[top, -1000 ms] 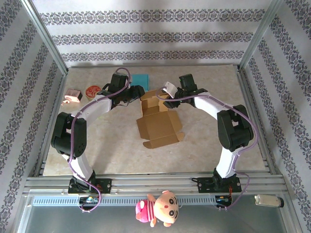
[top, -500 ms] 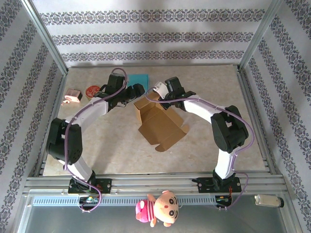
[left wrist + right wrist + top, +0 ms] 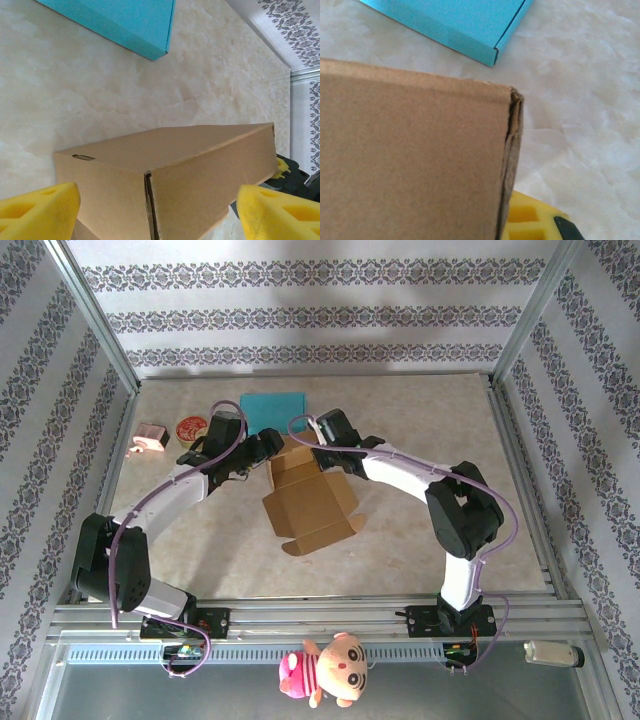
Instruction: Fold the paper box
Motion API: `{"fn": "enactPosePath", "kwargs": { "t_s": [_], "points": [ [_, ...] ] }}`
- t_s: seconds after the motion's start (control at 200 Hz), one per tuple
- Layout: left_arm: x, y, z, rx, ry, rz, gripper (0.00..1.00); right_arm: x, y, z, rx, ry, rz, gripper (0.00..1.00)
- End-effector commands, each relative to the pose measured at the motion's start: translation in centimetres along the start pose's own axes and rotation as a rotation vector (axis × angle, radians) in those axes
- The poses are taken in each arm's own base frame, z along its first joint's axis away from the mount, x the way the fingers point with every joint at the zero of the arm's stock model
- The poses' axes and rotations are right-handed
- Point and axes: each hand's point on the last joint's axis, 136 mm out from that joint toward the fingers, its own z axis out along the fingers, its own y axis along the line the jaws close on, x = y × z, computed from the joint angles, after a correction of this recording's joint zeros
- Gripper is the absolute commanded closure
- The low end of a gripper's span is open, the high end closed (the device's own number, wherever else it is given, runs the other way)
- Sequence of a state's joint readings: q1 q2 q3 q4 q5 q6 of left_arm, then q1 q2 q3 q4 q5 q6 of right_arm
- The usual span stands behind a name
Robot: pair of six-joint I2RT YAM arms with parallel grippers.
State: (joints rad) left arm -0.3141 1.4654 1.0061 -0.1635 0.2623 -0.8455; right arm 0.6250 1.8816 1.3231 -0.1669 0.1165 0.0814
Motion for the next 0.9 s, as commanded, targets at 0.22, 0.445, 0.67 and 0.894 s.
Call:
{"fn": "enactPosePath", "kwargs": {
  "t_s": [0.22, 0.445, 0.67, 0.894],
  "points": [
    [0.2, 0.4, 3.2, 0.001, 0.035, -0.009, 0.29, 3.0, 0.8, 3.9, -0.032, 0.02, 0.149, 0.81],
    [0.0, 0.7, 3.1, -0.007, 0.031, -0.005, 0.29, 2.2, 0.1, 5.5, 0.003, -0.069, 0.223, 0.9],
    [-0.5, 0.4, 2.5, 0.006, 0.015, -0.011, 0.29, 2.6, -0.9, 4.8, 0.055, -0.073, 0.224, 0.98],
    [-1.6, -1.4, 1.0, 0.069, -0.021, -0.007, 0.25, 2.3, -0.8, 4.3, 0.029, -0.078, 0.208, 0.98]
  ]
}}
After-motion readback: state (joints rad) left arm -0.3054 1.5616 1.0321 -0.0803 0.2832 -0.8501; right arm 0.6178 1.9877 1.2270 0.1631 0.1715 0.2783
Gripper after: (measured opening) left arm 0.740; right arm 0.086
